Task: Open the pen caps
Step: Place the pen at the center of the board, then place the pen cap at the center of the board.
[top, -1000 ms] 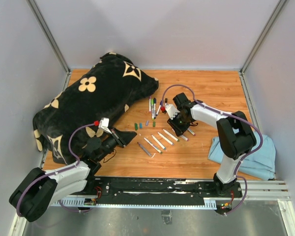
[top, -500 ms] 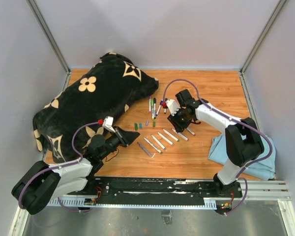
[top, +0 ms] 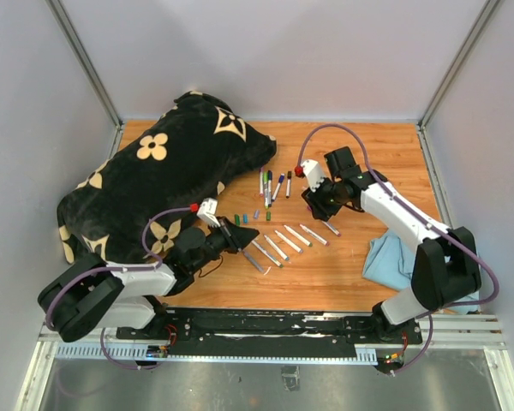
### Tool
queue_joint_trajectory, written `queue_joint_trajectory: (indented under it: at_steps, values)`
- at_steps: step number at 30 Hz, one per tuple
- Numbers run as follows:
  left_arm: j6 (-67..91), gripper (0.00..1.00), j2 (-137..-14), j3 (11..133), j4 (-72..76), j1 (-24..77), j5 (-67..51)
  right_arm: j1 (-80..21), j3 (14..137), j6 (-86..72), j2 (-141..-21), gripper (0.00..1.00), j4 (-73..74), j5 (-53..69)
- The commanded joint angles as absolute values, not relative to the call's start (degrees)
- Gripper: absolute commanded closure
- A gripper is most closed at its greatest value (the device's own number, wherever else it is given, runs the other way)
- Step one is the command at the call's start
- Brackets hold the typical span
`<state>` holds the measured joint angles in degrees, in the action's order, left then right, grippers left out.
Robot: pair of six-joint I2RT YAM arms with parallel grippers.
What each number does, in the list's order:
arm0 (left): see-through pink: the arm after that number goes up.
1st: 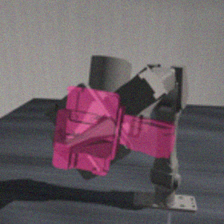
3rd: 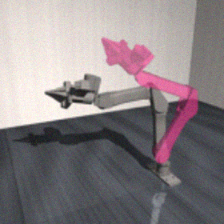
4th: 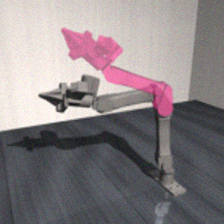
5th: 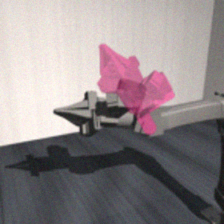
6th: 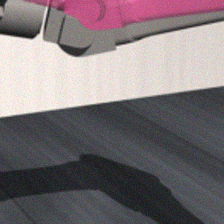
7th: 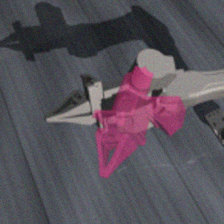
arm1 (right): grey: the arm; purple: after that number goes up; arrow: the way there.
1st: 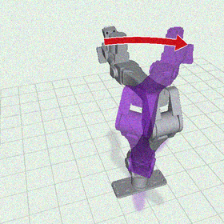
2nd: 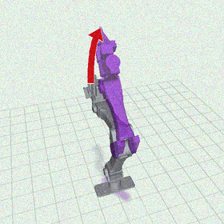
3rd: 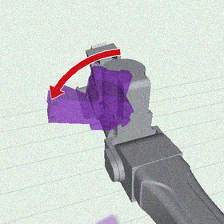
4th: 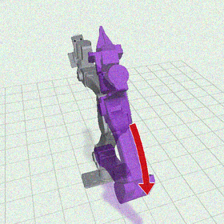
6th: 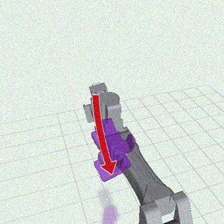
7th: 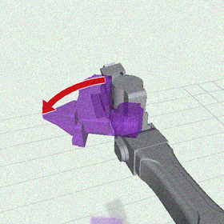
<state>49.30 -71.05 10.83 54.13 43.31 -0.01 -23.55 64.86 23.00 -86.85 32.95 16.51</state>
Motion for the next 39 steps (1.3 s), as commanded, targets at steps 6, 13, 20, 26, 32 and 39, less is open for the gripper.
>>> queue_joint_trajectory:
  at_steps: [6,13,20,26,32,39]
  values:
    - [47.8,1.00,-82.7,25.4,43.7,46.9,7.5,-18.4,63.7,24.3,-82.7,0.57,34.2,19.3]
    - [50.5,1.00,-96.7,47.5,18.2,48.6,18.4,-15.0,63.6,23.4,-81.6,0.56,34.1,20.0]
    - [49.6,1.00,-110.7,69.0,-3.5,48.9,23.4,-12.9,63.4,23.1,-80.9,0.56,34.2,21.2]
    - [48.1,1.00,-114.6,75.2,-6.2,48.9,26.0,-12.4,63.4,23.0,-80.9,0.56,34.2,21.4]
    - [47.5,0.98,-116.6,76.8,-6.5,48.9,27.3,-12.3,63.4,23.0,-81.1,0.56,34.2,21.5]
    - [47.5,0.84,-117.8,77.3,-6.8,48.9,27.7,-12.4,63.4,23.1,-81.5,0.56,34.2,21.6]
